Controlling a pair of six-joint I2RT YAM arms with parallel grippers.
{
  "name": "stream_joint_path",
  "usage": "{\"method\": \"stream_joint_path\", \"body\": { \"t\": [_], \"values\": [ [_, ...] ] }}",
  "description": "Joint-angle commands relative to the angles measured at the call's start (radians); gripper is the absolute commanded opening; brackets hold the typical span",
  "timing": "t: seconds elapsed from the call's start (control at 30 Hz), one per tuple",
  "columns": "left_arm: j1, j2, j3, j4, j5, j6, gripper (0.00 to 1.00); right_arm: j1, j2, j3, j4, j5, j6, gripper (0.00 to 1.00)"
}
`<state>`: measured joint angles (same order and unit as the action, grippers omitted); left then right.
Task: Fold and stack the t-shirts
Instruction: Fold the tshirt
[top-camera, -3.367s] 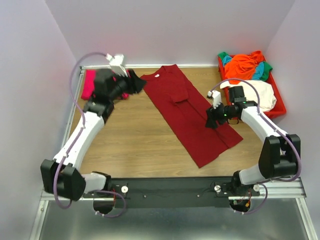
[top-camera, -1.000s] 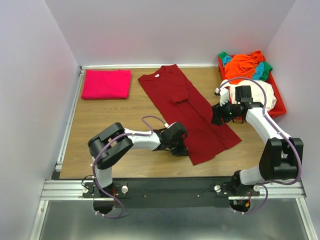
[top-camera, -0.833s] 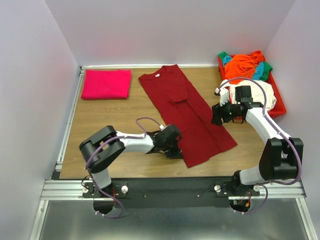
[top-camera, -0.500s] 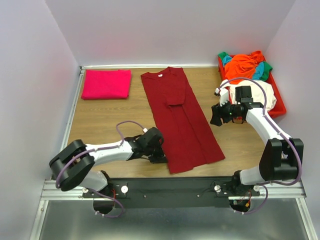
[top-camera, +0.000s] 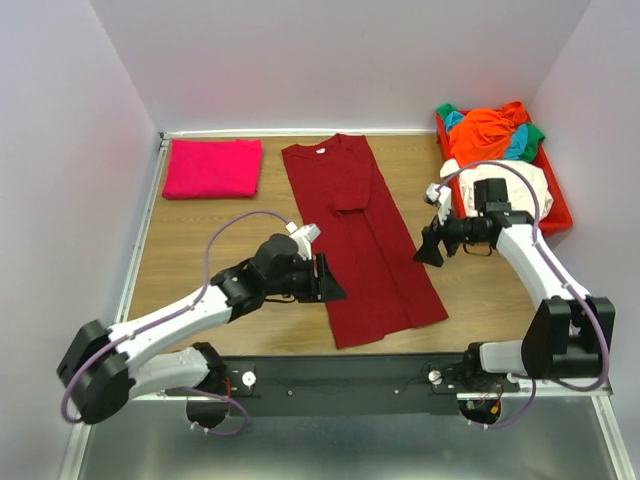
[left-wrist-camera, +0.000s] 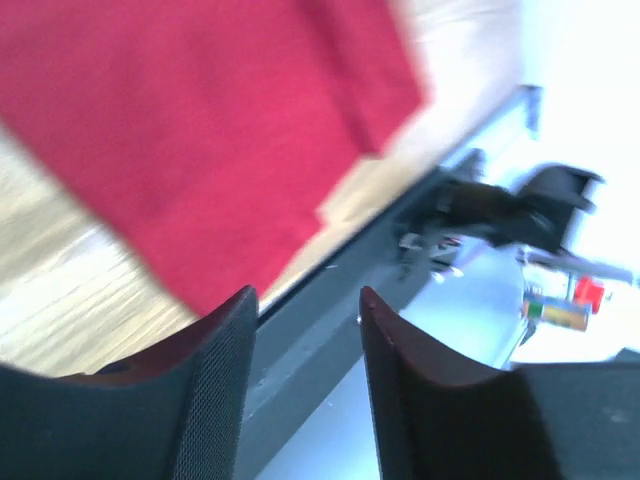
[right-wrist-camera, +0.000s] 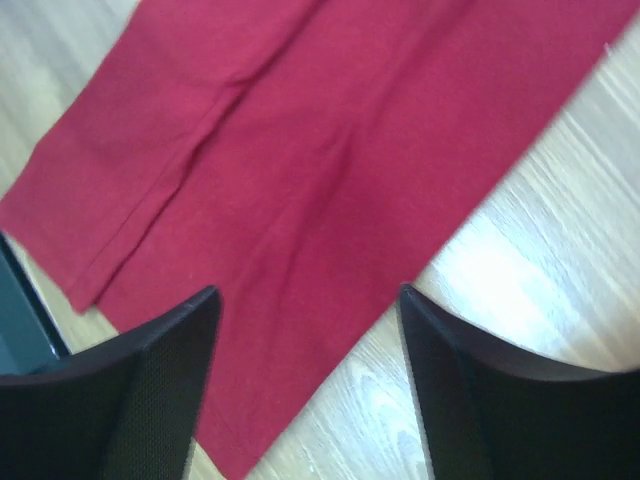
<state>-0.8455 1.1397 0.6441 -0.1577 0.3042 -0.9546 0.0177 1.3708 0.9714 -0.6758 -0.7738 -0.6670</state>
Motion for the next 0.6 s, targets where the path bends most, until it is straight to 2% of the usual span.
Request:
{"method": "stream_joint_path", "body": {
  "t": [0.0,0.07,0.13,0.2,0.23,0.27,0.3,0.33,0.4,0.43,0.47,0.57],
  "values": [
    [0.008,-0.132,0.014,0.061,0.087,0.145,0.57,-0.004,-0.093,-0.052,-0.113,-0.099,-0.222,0.87],
    [0.017,-0.147,0.014,0.064,0.131,0.184,0.57,-0.004,-0.139,-0.086,-0.122,-0.117,-0.276,1.0],
    [0.017,-0.155,0.032,0.069,0.162,0.305,0.57,-0.004,-0.16,-0.157,-0.13,-0.146,-0.36,1.0],
    [0.017,-0.144,0.057,0.054,0.158,0.419,0.58,-0.004,-0.177,-0.207,-0.21,-0.191,-0.495,1.0],
    [0.016,-0.132,0.077,0.046,0.15,0.538,0.58,-0.002,-0.173,-0.23,-0.276,-0.199,-0.736,1.0],
    [0.005,-0.126,0.08,0.053,0.133,0.58,0.58,0.002,-0.155,-0.235,-0.426,-0.184,-0.864,1.0],
    [0.005,-0.123,0.078,0.06,0.121,0.615,0.59,0.004,-0.141,-0.235,-0.483,-0.162,-0.961,0.99],
    [-0.019,-0.123,0.071,0.072,0.125,0.648,0.59,0.01,-0.128,-0.229,-0.526,-0.138,-1.085,0.98],
    [-0.07,-0.12,0.052,0.142,0.131,0.707,0.61,0.011,-0.118,-0.227,-0.616,-0.057,-1.155,0.95],
    [-0.154,-0.12,0.026,0.152,0.109,0.715,0.68,0.013,-0.122,-0.234,-0.639,-0.032,-1.195,0.94],
    [-0.196,-0.117,0.017,0.2,0.093,0.738,0.69,0.014,-0.134,-0.241,-0.643,-0.009,-1.209,0.94],
    [-0.348,-0.075,0.008,0.204,-0.018,0.754,0.7,0.027,-0.182,-0.273,-0.622,0.065,-1.231,0.93]
  ]
}}
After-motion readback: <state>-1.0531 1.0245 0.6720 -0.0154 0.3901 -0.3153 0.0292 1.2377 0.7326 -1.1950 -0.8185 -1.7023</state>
